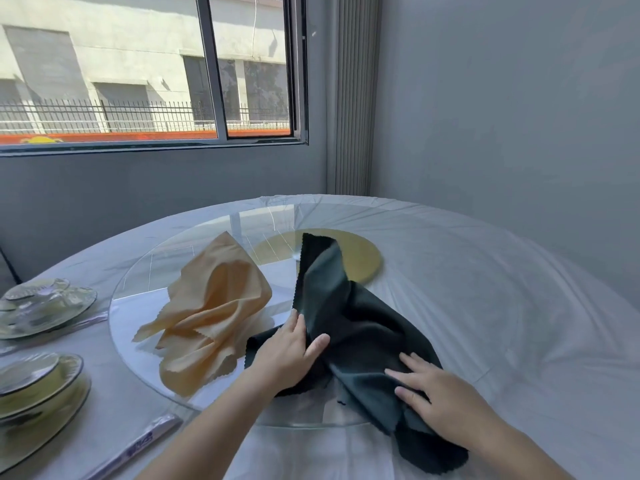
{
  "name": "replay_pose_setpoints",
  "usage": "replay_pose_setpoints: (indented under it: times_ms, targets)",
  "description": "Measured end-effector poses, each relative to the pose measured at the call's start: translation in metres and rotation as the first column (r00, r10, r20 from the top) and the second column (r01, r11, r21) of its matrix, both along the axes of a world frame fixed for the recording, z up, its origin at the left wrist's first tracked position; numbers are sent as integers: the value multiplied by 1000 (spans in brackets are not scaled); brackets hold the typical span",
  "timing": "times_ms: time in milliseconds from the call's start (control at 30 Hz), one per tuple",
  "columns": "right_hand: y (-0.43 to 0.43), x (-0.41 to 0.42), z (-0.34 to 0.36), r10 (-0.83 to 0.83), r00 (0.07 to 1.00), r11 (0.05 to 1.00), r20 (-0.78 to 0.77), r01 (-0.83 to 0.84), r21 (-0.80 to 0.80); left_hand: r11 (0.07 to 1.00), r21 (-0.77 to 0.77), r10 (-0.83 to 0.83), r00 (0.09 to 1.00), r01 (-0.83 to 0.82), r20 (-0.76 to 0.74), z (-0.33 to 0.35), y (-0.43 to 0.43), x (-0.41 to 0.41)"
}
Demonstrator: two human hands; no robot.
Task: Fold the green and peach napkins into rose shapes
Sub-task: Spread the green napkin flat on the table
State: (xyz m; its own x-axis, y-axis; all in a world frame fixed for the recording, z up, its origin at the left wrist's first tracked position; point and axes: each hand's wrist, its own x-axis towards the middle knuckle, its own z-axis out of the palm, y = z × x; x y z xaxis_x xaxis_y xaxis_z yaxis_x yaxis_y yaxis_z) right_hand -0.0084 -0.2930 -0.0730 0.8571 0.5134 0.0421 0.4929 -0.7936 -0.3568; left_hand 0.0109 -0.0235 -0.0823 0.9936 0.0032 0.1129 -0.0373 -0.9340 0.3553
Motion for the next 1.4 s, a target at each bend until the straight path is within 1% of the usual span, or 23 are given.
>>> replay_pose_setpoints:
  times_ms: [100,233,300,367,400,467,567,667,700,733,833,900,1000,1100,1200,1233,1267,1333,1367,1400]
  targets:
    - [-15,0,1,-10,1000,1000,-22,10,-20,1000,14,25,999,-26,19,3,7,-2]
    - [-28,1,7,-51,998,999,-22,51,0,983,-28,182,983,-182,3,7,4,-4]
    - [-27,6,16,-91,996,992,-23,92,91,966,-23,259,966,-259,-3,9,-10,-15]
    - [-24,12,24,-117,993,973,-33,121,197,960,6,281,959,-281,-27,7,-31,-30]
    - [-22,15,27,-120,991,966,-50,129,223,965,36,261,964,-259,-51,5,-41,-39]
    - [-18,15,30,-92,992,974,-91,109,201,979,111,182,977,-169,-115,0,-54,-53]
    - [-13,9,25,-52,992,997,-112,59,57,981,193,66,984,-33,-166,-5,-55,-65]
    - [-8,1,21,-40,999,997,-32,38,-69,968,250,42,984,3,-174,-5,-48,-66]
    - [-8,0,20,-40,999,997,-5,40,-64,965,264,38,983,11,-181,-4,-47,-68]
    - [-8,1,21,-62,998,998,12,62,-25,962,271,31,983,20,-182,-3,-45,-70]
    - [-14,13,27,-186,983,959,-8,183,217,958,282,-5,983,58,-185,-2,-38,-79]
    - [-19,27,34,-261,965,916,-12,251,312,951,295,-48,985,96,-167,-3,-29,-85]
    - [-26,49,44,-346,938,893,19,324,313,956,269,-81,987,116,-137,-5,-15,-98]
    - [-31,70,54,-419,907,864,45,384,326,972,229,-24,996,44,-86,-3,-5,-108]
    - [-38,87,61,-496,866,807,64,433,402,987,147,55,997,-62,51,11,-8,-110]
    - [-40,90,63,-505,860,795,67,434,425,990,118,63,993,-74,99,16,-11,-107]
    - [-41,92,64,-502,863,793,66,428,434,993,92,56,989,-68,136,21,-15,-102]
    - [-39,90,62,-459,886,821,57,399,409,998,55,10,985,-20,175,30,-27,-85]
    - [-36,84,60,-434,898,844,73,377,381,998,61,-19,986,9,168,33,-33,-75]
    - [-31,77,57,-421,897,868,134,355,347,995,93,-41,989,28,141,35,-40,-63]
